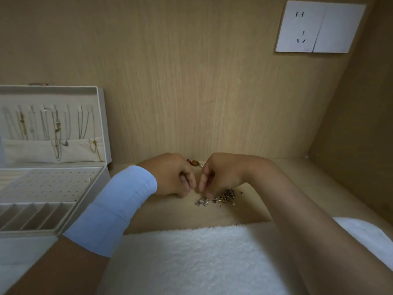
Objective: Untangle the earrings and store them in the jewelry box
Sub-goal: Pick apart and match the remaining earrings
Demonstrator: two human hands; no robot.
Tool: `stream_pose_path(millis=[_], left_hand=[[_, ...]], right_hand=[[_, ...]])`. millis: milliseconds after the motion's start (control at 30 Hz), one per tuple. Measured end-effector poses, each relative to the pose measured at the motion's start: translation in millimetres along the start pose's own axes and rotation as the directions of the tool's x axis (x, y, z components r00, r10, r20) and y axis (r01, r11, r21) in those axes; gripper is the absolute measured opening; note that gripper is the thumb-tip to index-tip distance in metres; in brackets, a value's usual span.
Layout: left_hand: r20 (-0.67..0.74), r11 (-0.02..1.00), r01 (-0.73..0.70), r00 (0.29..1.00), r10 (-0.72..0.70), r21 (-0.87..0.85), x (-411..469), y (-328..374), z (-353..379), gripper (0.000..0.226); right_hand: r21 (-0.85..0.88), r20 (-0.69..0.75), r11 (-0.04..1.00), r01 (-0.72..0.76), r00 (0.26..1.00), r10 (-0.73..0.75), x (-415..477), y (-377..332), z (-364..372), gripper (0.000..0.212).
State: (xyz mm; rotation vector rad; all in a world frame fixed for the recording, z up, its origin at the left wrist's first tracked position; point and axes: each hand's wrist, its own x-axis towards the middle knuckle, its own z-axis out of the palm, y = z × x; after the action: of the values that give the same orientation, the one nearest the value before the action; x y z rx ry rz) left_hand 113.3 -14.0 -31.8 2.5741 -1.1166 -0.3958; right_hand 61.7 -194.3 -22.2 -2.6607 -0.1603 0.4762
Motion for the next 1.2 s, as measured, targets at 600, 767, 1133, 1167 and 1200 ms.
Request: stream_pose_path(millis=[600, 767, 1133, 1167, 1200], left_hand=[[0.030, 0.997, -0.050, 0.998, 0.052, -0.062, 4.5, 0.3, 23.0, 0.014], [0.028, 1.000, -0.027, 0.999, 0.027, -0.017, 4.8, 2.1, 22.6, 0.013], [-0.062, 0.991, -0.017, 0.998, 0.009, -0.130, -0.3, -12.0, 5.9, 0.009], [-0.074, 0.992, -0.017, 0.997, 0.008, -0.128, 0.5, -12.3, 6.9, 0.009], [-0.088, 0.992, -0.018, 0.996, 0.007, -0.124, 1.1, -12.2, 8.4, 0.009]], right_hand=[[-0.008, -0.010, 0.999, -0.049, 0.999, 0.049, -3.7, 12.9, -7.3, 0.017], [0.043, 0.026, 0.999, 0.022, 0.999, -0.023, 0.2, 4.0, 2.9, 0.015], [0.045, -0.019, 0.999, 0.009, 1.000, -0.008, 1.1, 7.6, 4.7, 0.008], [0.050, -0.028, 0.999, 0.006, 1.000, -0.004, 1.1, 8.2, 4.1, 0.009], [0.056, -0.029, 0.998, 0.005, 1.000, -0.003, 0.9, 8.3, 4.0, 0.010]])
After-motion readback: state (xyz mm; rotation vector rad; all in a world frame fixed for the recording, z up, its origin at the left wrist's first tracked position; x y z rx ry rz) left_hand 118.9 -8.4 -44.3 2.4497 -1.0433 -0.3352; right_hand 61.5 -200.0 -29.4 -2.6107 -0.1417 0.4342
